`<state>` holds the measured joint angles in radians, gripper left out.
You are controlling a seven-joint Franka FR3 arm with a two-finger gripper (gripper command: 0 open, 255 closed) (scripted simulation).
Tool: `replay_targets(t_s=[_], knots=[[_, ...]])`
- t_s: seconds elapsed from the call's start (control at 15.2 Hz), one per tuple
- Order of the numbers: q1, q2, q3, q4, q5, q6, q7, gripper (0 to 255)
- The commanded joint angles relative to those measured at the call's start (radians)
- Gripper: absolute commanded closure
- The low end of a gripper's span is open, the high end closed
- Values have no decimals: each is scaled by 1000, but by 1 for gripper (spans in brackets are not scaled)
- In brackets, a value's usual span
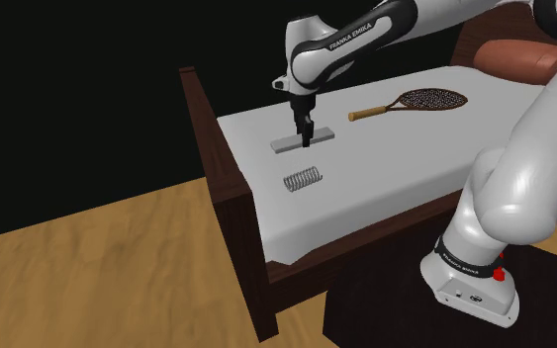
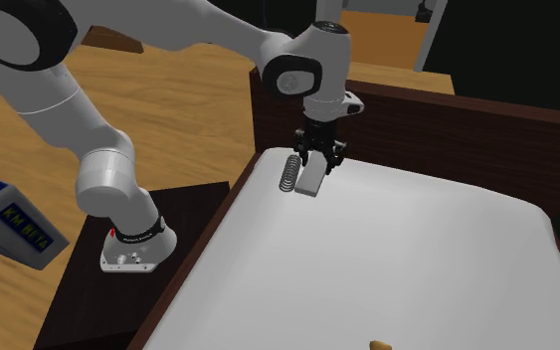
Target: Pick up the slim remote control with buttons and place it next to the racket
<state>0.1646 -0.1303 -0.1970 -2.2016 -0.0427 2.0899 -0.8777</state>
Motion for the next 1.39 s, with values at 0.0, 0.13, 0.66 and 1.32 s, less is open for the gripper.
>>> replay_targets(t_s=[0.0, 0.13, 0.66, 1.32], knots=[[-10, -25, -11, -14, -7, -10, -18, 255], [-32, -64, -35, -53, -20, -8, -54, 255], [-124, -191, -141, -166, -86, -11, -211, 255], [-242, -266, -303, -204, -171, -26, -436, 255]])
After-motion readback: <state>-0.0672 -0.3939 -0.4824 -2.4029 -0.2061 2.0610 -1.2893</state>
